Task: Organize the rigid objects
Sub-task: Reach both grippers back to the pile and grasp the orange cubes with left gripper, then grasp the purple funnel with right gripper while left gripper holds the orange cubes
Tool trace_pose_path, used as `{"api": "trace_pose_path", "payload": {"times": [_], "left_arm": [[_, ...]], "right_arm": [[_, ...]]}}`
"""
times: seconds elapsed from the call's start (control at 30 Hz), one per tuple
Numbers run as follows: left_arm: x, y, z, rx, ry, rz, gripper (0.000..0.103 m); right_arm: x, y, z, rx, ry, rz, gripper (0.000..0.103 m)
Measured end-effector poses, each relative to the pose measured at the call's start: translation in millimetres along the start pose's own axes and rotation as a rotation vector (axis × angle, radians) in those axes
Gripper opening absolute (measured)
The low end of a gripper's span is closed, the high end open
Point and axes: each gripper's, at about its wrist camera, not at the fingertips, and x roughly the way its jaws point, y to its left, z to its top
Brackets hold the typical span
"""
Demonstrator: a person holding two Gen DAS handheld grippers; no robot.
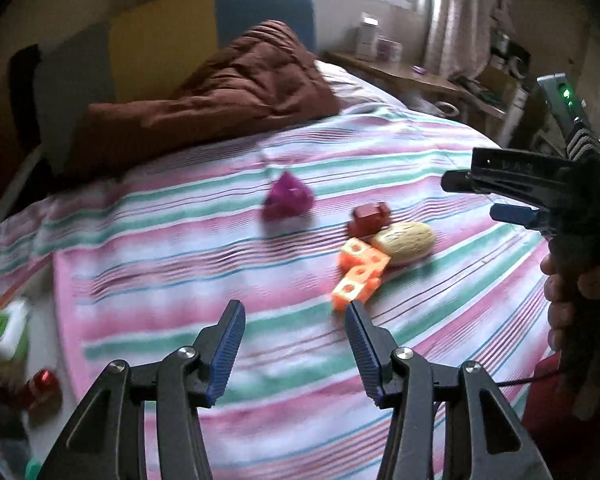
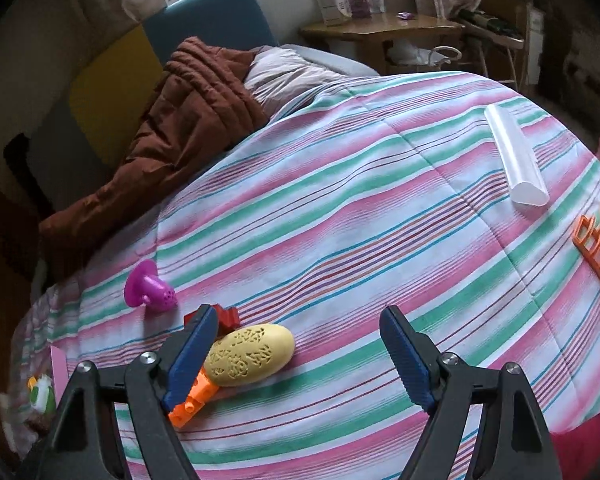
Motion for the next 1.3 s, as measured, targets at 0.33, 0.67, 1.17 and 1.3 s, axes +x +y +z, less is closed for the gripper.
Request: {"api": "trace_pose_path", "payload": {"times": [0.33, 0.67, 1.17, 1.3], "left_arm": [[49, -40, 22, 0.144, 0.053, -0.047, 0.053], [86, -39, 14, 0.105, 0.054, -0.056, 0.041], [16, 4, -71, -0.083, -0.045, 0.088, 0.041], [11, 6, -81, -0.075, -0.062, 0.096, 0.041]], "right_arm": [[6, -11, 3, 0.061, 0.027, 0.010, 0.085], [18, -3, -1, 0.020, 0.060, -0.003, 0.085], [14, 26, -13, -0.119, 0.035, 0.061, 0.085], [5, 58, -25, -0.281, -0.001, 0.112, 0.085]]}}
